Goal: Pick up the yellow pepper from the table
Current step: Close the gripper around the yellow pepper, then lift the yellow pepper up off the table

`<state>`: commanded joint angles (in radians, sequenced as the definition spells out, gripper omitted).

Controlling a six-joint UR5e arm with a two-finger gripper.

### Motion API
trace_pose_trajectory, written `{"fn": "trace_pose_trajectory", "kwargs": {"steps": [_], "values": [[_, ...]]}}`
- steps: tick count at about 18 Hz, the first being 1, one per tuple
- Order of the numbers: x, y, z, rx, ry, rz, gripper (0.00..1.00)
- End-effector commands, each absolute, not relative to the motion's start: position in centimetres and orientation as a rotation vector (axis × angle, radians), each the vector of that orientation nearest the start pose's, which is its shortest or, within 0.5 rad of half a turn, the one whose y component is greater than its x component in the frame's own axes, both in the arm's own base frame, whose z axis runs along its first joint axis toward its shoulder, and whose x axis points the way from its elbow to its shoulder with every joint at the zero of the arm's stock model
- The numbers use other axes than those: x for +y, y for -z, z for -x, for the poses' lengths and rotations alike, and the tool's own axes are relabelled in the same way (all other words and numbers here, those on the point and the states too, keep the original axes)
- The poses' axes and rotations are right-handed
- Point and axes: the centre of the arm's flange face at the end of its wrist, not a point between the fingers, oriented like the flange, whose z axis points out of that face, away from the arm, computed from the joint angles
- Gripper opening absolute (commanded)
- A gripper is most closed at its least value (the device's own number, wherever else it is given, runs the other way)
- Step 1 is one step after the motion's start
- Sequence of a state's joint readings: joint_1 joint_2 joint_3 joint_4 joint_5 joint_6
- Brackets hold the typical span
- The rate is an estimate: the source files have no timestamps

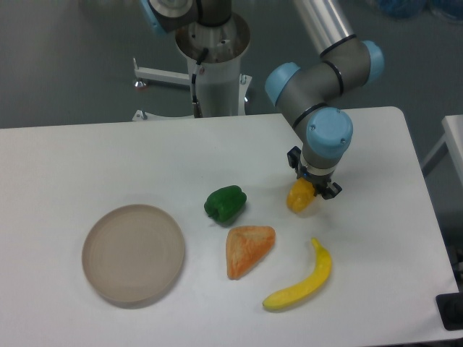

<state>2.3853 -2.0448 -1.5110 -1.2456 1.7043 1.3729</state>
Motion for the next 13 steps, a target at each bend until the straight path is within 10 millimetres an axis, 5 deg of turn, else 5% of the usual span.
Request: {"fn": "trace_pose_trajectory", "kwargs": {"steps": [8, 13], "values": [[56.9, -34.2, 39.8, 0.829, -0.046, 2.963, 0.37], [60.6, -36.1, 40.0, 0.785, -0.088, 2.902, 0.37]]}}
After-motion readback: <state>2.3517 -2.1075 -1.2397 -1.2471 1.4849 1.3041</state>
